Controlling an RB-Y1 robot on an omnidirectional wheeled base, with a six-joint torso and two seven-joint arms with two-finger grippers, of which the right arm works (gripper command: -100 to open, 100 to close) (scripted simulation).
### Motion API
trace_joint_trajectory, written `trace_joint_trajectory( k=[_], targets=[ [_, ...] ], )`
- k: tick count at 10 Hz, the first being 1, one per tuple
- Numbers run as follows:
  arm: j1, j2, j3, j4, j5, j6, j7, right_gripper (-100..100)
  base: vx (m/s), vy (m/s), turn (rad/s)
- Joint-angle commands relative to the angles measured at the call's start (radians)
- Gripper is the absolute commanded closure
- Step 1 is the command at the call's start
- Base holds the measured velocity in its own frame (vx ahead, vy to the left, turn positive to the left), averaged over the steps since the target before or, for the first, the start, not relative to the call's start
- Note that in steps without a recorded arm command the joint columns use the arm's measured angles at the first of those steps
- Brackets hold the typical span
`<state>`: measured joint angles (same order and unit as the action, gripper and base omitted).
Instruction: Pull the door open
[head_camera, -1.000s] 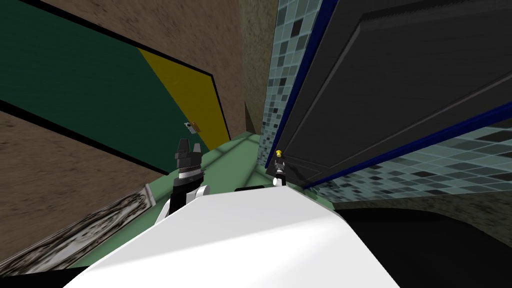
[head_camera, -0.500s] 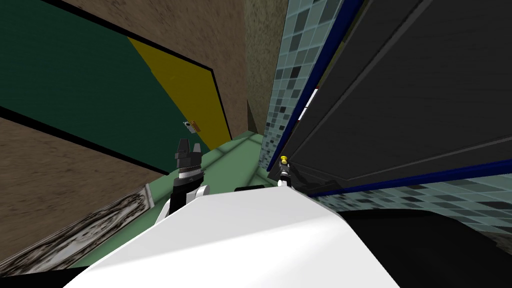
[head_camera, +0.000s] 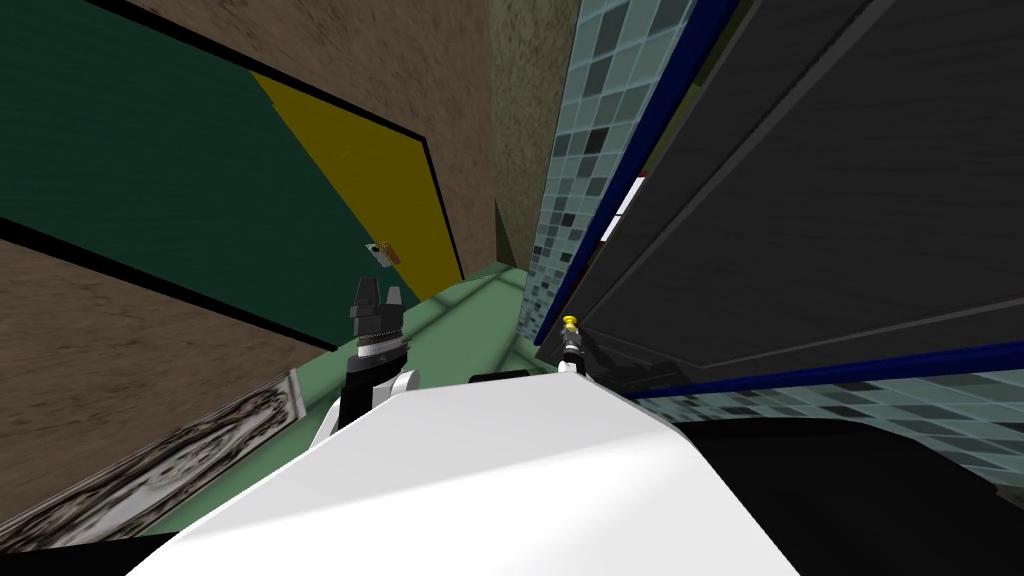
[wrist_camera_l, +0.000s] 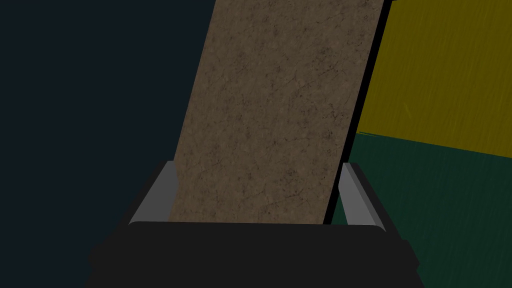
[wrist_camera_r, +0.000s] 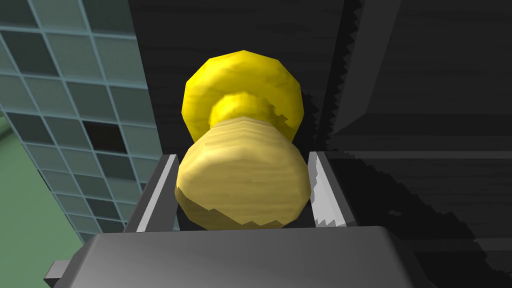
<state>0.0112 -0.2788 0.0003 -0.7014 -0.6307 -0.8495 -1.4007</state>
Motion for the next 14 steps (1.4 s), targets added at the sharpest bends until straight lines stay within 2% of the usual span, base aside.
trace_joint_trajectory(
  k=[1, 4, 5, 9, 12, 13, 14],
  targets=[
    [0.001, 0.002, 0.001, 0.0, 0.0, 0.001, 0.001, 100, -0.019, 0.002, 0.01],
    [0.001, 0.002, 0.001, 0.0, 0.0, 0.001, 0.001, 100, -0.003, 0.0, 0.001],
    [0.006, -0.009, 0.023, -0.008, 0.011, 0.004, -0.02, 100, -0.143, -0.015, 0.088],
    [0.015, -0.026, 0.062, -0.024, 0.029, 0.006, -0.061, 100, -0.215, -0.02, 0.083],
    [0.026, -0.047, 0.109, -0.043, 0.051, 0.008, -0.109, 100, -0.257, -0.02, 0.103],
    [0.028, -0.051, 0.118, -0.046, 0.056, 0.009, -0.118, 100, -0.238, -0.027, 0.092],
    [0.026, -0.046, 0.113, -0.039, 0.053, 0.009, -0.11, 100, -0.11, -0.001, 0.03]
  ],
)
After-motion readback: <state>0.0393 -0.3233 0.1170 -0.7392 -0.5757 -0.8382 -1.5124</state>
